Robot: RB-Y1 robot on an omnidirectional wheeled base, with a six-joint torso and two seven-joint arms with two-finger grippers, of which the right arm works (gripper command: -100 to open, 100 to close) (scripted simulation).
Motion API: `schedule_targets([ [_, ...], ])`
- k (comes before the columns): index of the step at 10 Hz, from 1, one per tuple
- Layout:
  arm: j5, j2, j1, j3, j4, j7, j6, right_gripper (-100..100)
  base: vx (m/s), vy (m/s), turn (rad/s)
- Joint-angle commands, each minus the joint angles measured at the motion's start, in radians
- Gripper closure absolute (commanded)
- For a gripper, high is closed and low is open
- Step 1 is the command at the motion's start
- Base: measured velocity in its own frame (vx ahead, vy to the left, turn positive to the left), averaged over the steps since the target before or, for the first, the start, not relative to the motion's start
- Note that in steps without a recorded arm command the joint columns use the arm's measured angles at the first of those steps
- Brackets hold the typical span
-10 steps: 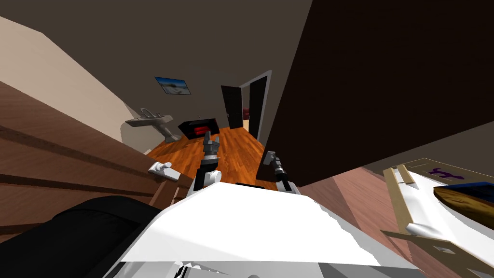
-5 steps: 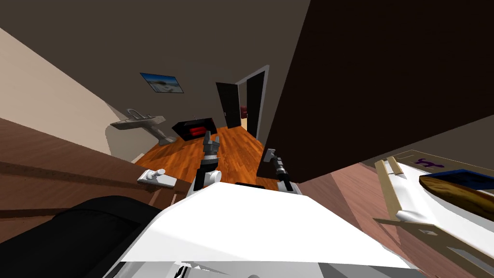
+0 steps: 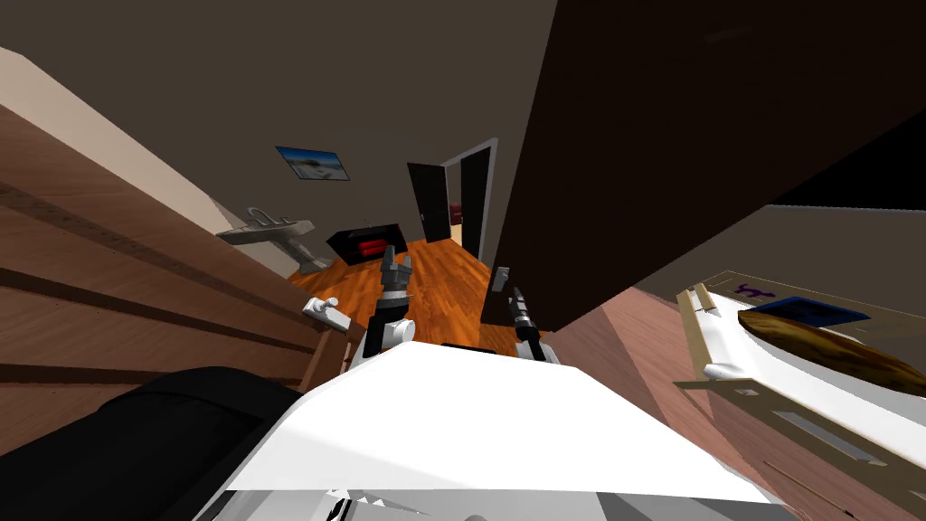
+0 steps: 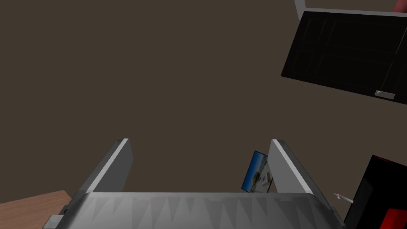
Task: Push the door open
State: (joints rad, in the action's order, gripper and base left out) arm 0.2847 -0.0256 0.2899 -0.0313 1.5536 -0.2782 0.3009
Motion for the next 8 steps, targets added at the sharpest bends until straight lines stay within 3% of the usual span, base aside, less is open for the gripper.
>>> schedule_targets([
  [1, 0.0, 0.0, 0.0, 0.0, 0.0, 0.0, 0.0, -100, -0.088, 0.022, -0.012],
  [2, -0.003, -0.015, -0.014, 0.006, -0.014, 0.006, 0.004, -100, 0.094, 0.025, 0.019],
  [4, -0.006, -0.017, -0.024, 0.011, -0.024, 0.01, 0.007, -100, 0.228, 0.033, 0.009],
  [7, -0.012, 0.006, -0.051, 0.023, -0.05, 0.021, 0.015, -100, 0.258, 0.004, 0.016],
  [8, -0.011, -0.002, -0.044, 0.02, -0.041, 0.017, 0.012, -100, 0.106, 0.008, 0.004],
])
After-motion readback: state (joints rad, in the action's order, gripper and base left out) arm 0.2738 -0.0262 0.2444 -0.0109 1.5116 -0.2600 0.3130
